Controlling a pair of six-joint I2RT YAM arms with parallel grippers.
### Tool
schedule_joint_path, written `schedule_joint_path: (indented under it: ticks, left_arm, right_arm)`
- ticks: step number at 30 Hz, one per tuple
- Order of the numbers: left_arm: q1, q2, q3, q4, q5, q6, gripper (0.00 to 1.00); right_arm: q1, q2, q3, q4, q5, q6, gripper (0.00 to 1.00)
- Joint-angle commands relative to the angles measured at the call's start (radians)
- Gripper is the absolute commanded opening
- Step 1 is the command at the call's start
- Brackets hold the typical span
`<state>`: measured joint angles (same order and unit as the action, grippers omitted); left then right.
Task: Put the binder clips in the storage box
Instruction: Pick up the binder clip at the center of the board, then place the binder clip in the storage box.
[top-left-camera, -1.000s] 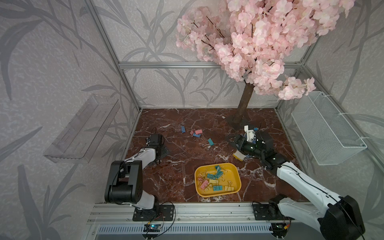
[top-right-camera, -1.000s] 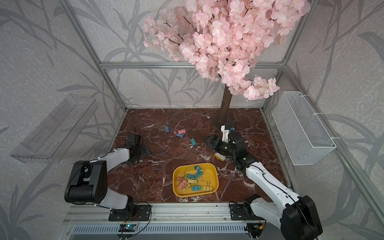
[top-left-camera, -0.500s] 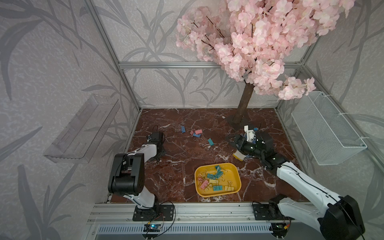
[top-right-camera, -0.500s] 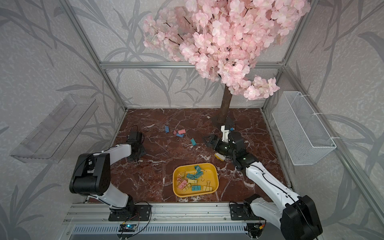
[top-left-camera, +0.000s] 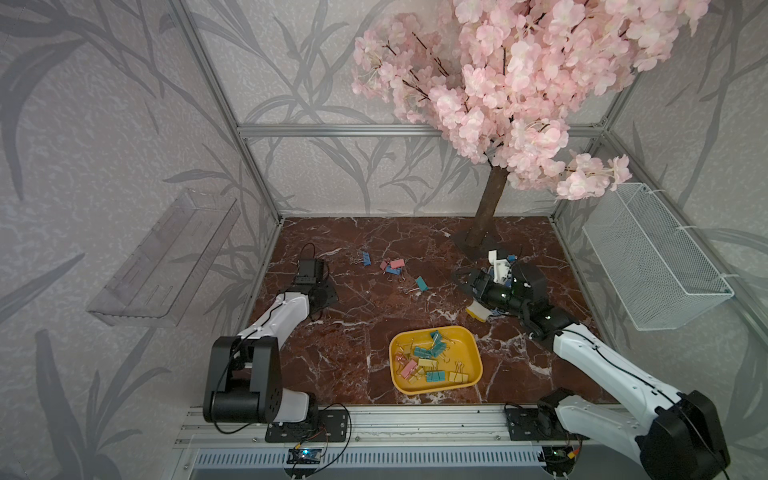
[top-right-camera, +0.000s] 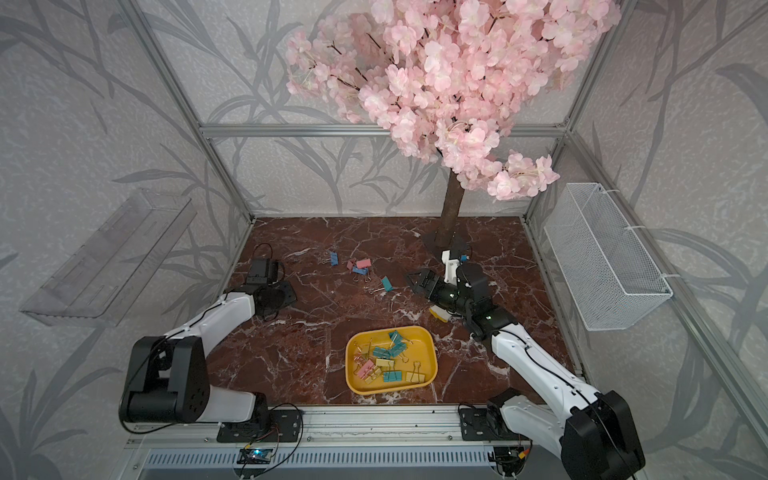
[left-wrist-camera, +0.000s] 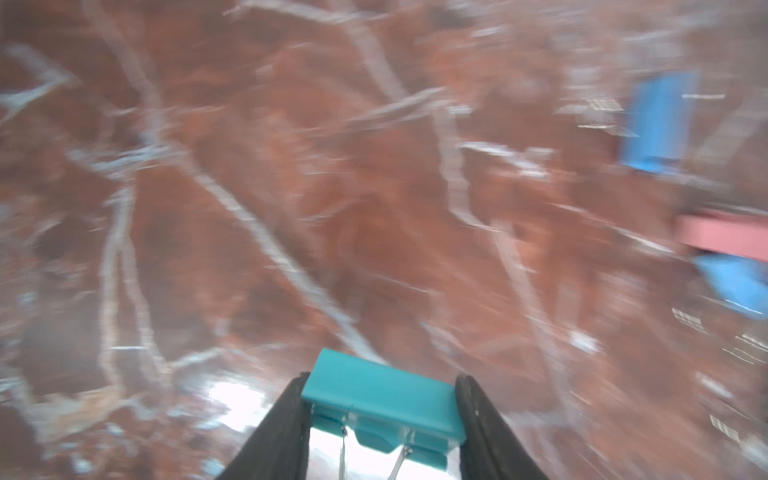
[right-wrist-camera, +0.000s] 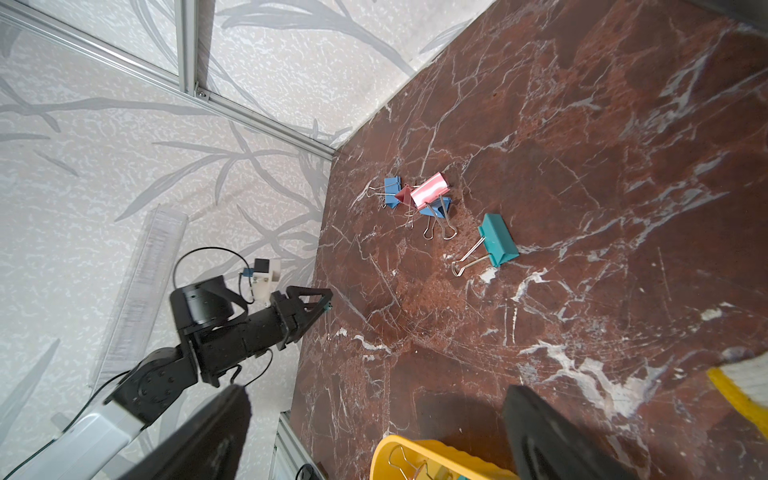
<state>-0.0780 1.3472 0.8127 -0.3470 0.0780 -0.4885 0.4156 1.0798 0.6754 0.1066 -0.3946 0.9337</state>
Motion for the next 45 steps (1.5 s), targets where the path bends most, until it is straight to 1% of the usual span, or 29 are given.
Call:
schedule_joint_path:
  ticks: [1,3,4,6,9,11,14,16,22,26,30,32,34,35,39,41,43,45]
  left_arm:
    - [-0.149,-0.102,0.069,-0.011,0.188,0.087,0.45]
    - [-0.289,-0.132,0.108,-0.028,0.21,0.142,0.45]
    - [-0.374,-0.139,0.132,-0.04,0.211,0.169,0.45]
    - [-0.531,-0.136,0.171,-0.056,0.195,0.209,0.45]
    - [-0.769,-0.114,0.209,-0.066,0.128,0.278,0.44]
    - [-0.913,-0.087,0.214,-0.073,0.05,0.338,0.44]
    - [-1.052,-0.015,0.217,-0.108,-0.056,0.412,0.44]
    - [-1.097,0.047,0.227,-0.137,-0.103,0.431,0.44]
    - [-1.163,0.258,0.31,-0.175,-0.126,0.443,0.45]
    - [-1.19,0.364,0.35,-0.161,-0.152,0.43,0.46]
    - [-1.201,0.437,0.387,-0.203,-0.22,0.393,0.55]
    - [-1.2,0.433,0.389,-0.204,-0.231,0.383,0.59]
    - [-1.197,0.41,0.389,-0.194,-0.235,0.378,0.65]
    - [-1.196,0.4,0.39,-0.19,-0.234,0.377,0.67]
    - [-1.178,0.339,0.412,-0.171,-0.262,0.364,0.67]
    - [-1.155,0.297,0.425,-0.16,-0.326,0.327,0.67]
    - [-1.098,0.254,0.44,-0.144,-0.361,0.31,0.65]
    - [-1.003,0.222,0.46,-0.139,-0.384,0.269,0.63]
  right_arm:
    - [-0.044,0.012,0.004,0.068,-0.03,-0.019,0.99]
    - [-0.088,0.024,-0.005,0.108,-0.07,0.0,0.99]
    - [-0.112,0.031,-0.007,0.12,-0.084,0.013,0.99]
    - [-0.147,0.04,-0.006,0.126,-0.101,0.022,0.99]
    - [-0.181,0.041,0.004,0.112,-0.11,0.019,0.99]
    - [-0.2,0.033,0.005,0.104,-0.112,0.024,0.99]
    - [-0.209,0.017,0.002,0.094,-0.105,0.024,0.99]
    - [-0.209,0.01,-0.001,0.09,-0.102,0.026,0.99]
    - [-0.209,0.009,-0.008,0.082,-0.104,0.035,0.99]
    - [-0.21,0.005,-0.008,0.078,-0.107,0.035,0.99]
    - [-0.21,-0.011,-0.007,0.06,-0.112,0.025,0.99]
    - [-0.209,-0.02,-0.002,0.045,-0.113,0.016,0.99]
    - [-0.209,-0.025,0.003,0.038,-0.117,0.006,0.99]
    - [-0.209,-0.026,0.004,0.037,-0.119,0.005,0.99]
    - [-0.206,-0.033,0.021,0.027,-0.128,0.0,0.99]
    - [-0.201,-0.039,0.029,0.025,-0.127,0.0,0.99]
    - [-0.189,-0.047,0.036,0.021,-0.12,0.0,0.99]
    - [-0.173,-0.052,0.04,0.019,-0.111,-0.001,0.99]
